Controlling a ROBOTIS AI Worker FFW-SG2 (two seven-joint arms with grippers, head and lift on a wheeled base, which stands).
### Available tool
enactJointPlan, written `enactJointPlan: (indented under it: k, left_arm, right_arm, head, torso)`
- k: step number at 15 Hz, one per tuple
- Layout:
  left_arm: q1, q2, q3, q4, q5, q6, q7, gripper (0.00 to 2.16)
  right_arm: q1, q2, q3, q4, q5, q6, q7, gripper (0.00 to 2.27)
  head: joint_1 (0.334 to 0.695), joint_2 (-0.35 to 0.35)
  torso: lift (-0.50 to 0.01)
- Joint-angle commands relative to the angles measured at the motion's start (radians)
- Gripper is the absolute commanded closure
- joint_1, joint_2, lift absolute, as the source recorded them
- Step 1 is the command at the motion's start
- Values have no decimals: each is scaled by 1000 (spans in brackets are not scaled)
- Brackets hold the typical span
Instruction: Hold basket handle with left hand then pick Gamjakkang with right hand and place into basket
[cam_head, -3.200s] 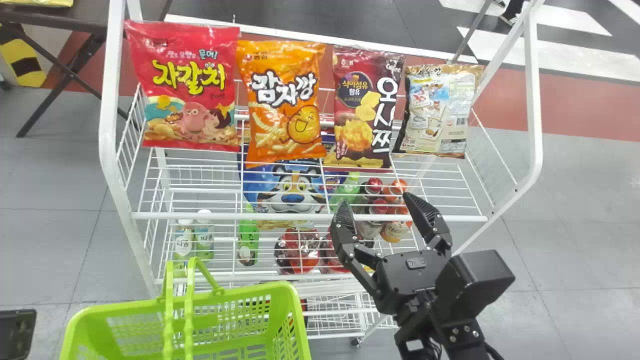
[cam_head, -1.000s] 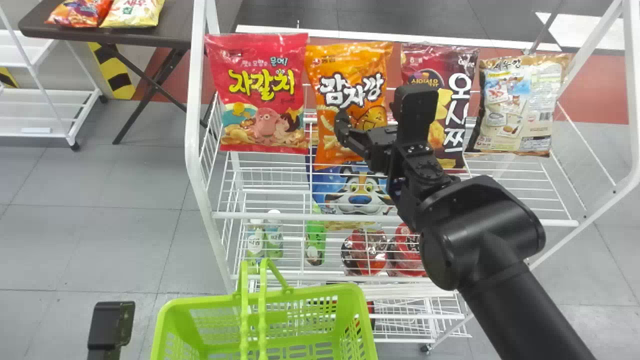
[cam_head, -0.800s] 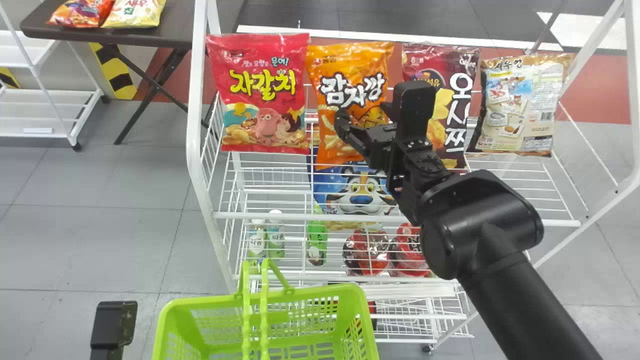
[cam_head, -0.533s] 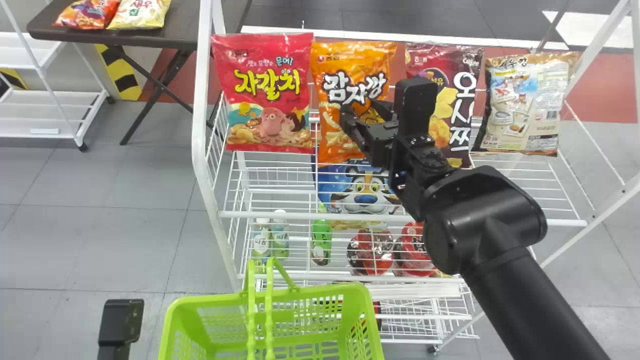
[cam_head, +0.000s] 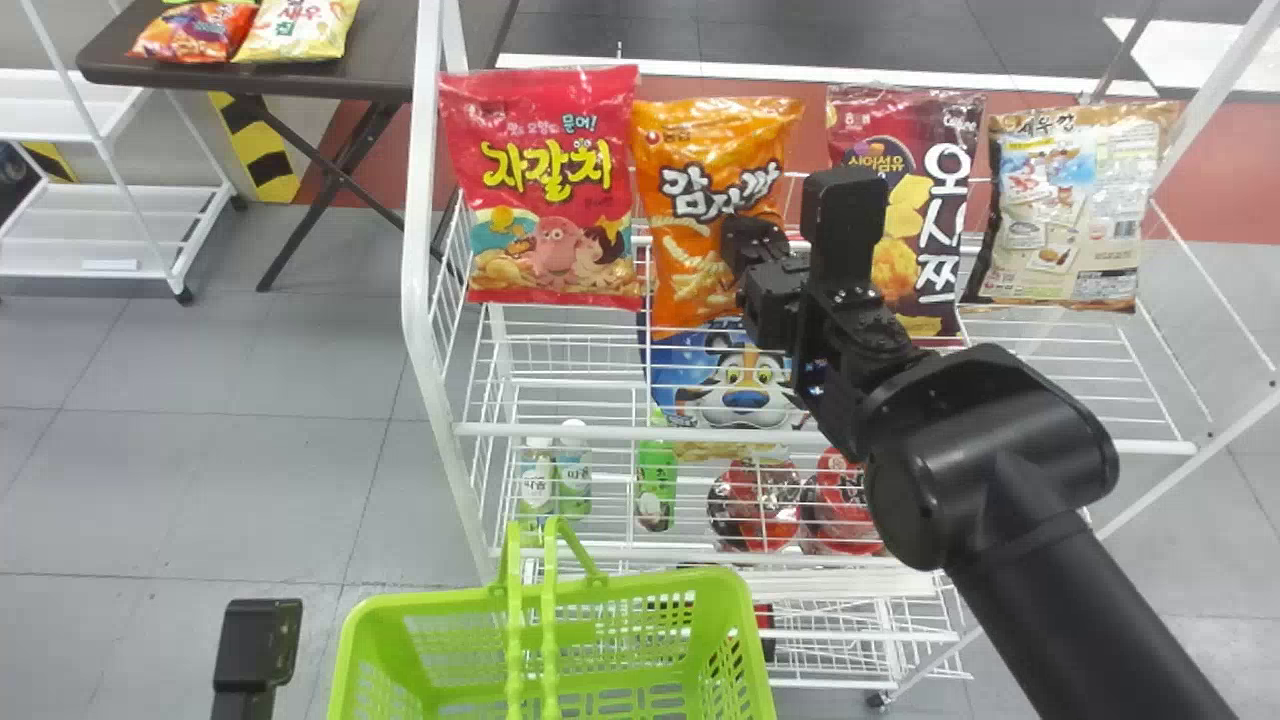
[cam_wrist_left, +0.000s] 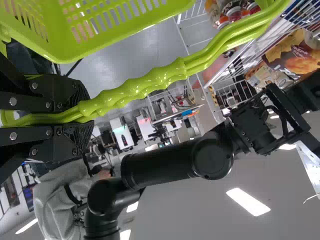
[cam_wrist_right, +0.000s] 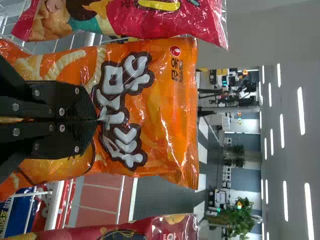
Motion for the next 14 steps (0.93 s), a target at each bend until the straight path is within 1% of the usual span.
enactJointPlan:
  k: [1,3,4,5,7,9,11,14]
  left_arm:
    - [2,-4,-5,-4,-2,-4,2,2145]
    - [4,-6,-13,-5,-8,-7,5,2145]
    - [4,-6,-15,-7,-9,-7,7,2148]
    - [5,-6,-16,-8,-12,-7,8,2148]
    - [8,-7,-16,-8,-20,-14,10,2148]
    - [11,-7,-16,-8,-20,-26,8,2145]
    - [11,-6,-16,-8,-20,-32,8,2145]
    - [7,-6,-16,-7,-21,-44,8,2148]
  right_arm:
    - [37,-30,-2,-76,0,-11,-30,2219]
    - [67,-48,-8,-155,-7,-11,-52,2219]
    - [81,-51,-11,-187,-18,-11,-55,2219]
    - [95,-63,-21,-221,-29,-8,-55,2219]
    - [112,-66,-33,-251,-52,-2,-47,2219]
    - [133,-73,-38,-296,-52,32,-44,2219]
    - [178,-91,-47,-386,-63,81,-44,2219]
    - [253,-132,-67,-549,-101,200,-44,2219]
  head:
    - [695,-54]
    - [695,-75]
    - [695,-81]
    - [695,-84]
    - [695,-87]
    - [695,-88]
    - [695,-88]
    - [695,-82]
  torso:
    - [-20]
    - [-20]
    - [-20]
    - [-20]
    - [-20]
    - [-20]
    - [-20]
    - [-20]
